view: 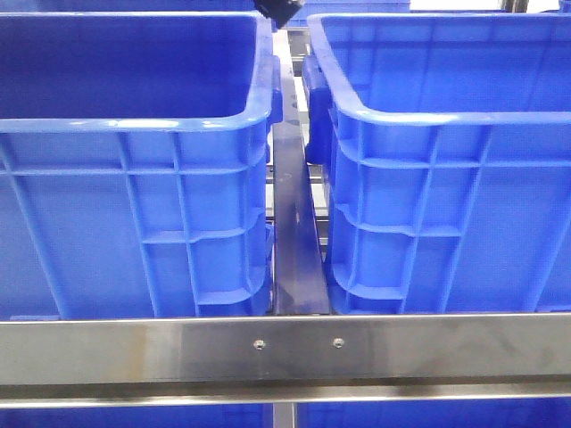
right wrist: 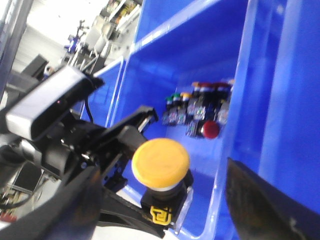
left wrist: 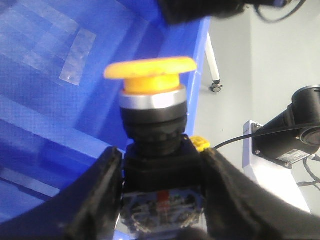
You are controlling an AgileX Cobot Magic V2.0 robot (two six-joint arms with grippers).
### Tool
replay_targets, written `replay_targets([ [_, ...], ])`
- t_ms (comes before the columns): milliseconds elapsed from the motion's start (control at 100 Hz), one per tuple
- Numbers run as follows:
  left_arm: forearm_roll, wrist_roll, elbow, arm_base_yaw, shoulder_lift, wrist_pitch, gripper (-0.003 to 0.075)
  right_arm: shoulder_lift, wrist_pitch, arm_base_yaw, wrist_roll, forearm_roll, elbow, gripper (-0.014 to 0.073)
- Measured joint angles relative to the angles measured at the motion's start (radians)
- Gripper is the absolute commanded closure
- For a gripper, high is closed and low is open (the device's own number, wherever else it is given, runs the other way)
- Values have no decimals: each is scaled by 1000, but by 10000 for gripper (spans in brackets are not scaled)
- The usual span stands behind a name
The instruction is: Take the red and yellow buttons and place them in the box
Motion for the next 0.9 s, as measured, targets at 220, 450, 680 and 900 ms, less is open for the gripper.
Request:
replay_targets([
  [220, -1, 0, 0, 0, 0, 0, 574, 62, -64, 87, -28, 37, 0, 54],
  [450, -1, 0, 0, 0, 0, 0, 574, 98, -76, 126, -97, 140, 0, 54],
  [680, -1, 0, 0, 0, 0, 0, 574, 102, -84, 130, -109, 161, 0, 54],
  [900, -1, 0, 0, 0, 0, 0, 574, 102, -84, 130, -111, 163, 0, 56],
])
